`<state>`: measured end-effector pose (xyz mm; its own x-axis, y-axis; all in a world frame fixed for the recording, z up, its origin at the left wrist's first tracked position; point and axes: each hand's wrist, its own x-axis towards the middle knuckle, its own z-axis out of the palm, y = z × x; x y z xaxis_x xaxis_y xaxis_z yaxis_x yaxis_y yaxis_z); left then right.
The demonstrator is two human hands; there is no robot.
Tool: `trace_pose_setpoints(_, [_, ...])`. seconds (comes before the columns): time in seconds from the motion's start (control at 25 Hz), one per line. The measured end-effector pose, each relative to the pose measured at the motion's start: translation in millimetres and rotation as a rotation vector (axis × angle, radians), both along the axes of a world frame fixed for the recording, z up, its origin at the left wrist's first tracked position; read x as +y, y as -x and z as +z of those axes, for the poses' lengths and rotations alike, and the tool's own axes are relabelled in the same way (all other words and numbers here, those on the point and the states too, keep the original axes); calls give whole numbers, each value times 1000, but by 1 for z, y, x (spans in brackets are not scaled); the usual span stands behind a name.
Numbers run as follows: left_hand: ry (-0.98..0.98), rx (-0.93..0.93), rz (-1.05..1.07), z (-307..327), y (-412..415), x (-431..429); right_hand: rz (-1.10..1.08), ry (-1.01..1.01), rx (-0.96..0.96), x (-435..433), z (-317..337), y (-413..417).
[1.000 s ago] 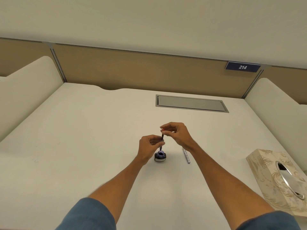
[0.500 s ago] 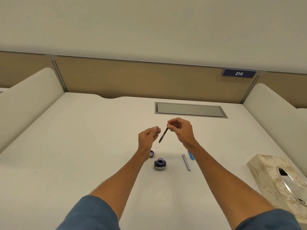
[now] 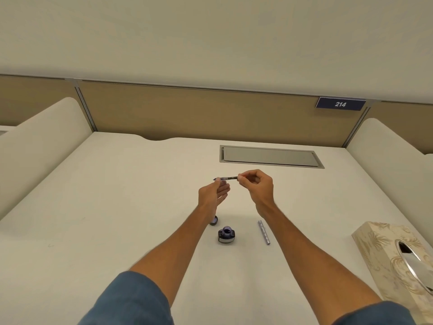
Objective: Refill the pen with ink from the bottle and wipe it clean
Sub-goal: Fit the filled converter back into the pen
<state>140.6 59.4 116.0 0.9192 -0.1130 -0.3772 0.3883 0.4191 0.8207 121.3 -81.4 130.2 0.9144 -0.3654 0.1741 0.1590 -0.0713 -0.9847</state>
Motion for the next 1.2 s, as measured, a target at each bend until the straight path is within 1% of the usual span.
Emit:
trace_pose_setpoints(0.2, [59,-9,72,9,-13,-6,75,39,36,-1,-2,1])
trace_pose_setpoints(0.4, [56,-23,75,8,-16,-8,198,153,100,-5,-6,4])
trace_pose_setpoints(0.48, [17,-43,55,6,-17,-8,248,180,136,-8,-8,5])
trace_pose_setpoints(0.56, [-65,-80,18,5,-18,-8,267,219,169,-10,-10,5])
trace_pose_setpoints(0.68, [-144,-145,-64,4,-15,-11,219,267,177,-14,-12,5])
trace_pose_setpoints(0.8, [-148,-161,-138,6,-13,-17,205,303,184,-19,-12,4])
trace_pose_setpoints(1.04, [-183,-183,-211,1,-13,-33,202,401,204,-40,-13,13])
trace_pose_setpoints(1.2, [-261,-204,-287,-6,-13,-56,41,558,256,-66,-20,21])
